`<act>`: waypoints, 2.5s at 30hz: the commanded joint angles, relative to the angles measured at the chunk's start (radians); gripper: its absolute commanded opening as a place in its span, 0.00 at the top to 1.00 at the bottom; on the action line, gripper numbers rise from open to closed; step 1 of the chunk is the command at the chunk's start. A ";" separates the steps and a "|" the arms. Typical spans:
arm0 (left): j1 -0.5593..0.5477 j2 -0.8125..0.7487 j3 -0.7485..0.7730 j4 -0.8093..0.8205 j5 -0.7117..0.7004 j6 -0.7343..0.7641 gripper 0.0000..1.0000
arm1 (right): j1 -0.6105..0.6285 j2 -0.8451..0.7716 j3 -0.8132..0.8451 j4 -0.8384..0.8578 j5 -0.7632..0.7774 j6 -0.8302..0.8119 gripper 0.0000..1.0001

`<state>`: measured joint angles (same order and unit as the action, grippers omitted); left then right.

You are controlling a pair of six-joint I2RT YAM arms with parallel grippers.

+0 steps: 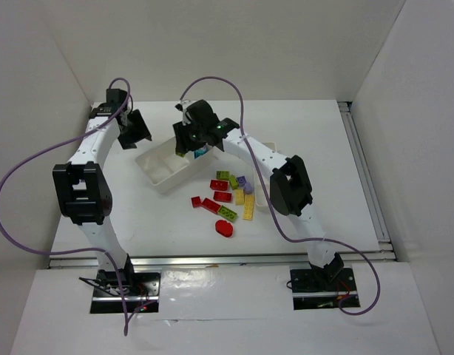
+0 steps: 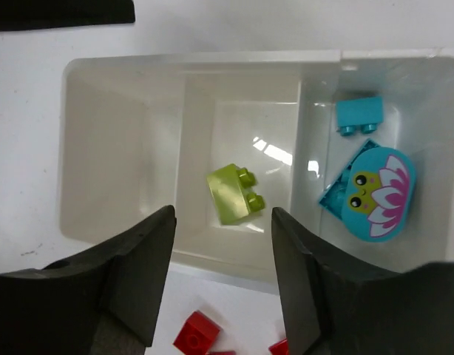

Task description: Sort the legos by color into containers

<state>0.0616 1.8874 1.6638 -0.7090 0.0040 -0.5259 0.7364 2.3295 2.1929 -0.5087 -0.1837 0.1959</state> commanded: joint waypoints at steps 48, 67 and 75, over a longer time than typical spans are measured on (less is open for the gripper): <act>-0.198 -0.013 0.277 -0.079 -0.148 0.035 0.32 | -0.394 -0.326 -0.645 0.007 0.273 0.163 0.67; -0.184 -0.022 0.346 -0.122 -0.280 0.081 0.30 | -0.243 -0.388 -0.325 -0.005 0.234 0.134 0.73; -0.114 -0.111 0.289 -0.122 -0.246 -0.014 0.30 | -0.071 -0.165 -0.024 0.044 0.049 0.088 0.73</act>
<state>-0.0776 1.8496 1.9678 -0.8242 -0.2356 -0.4892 0.6273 2.0823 2.0804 -0.4877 -0.0471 0.3252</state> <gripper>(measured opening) 0.695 0.291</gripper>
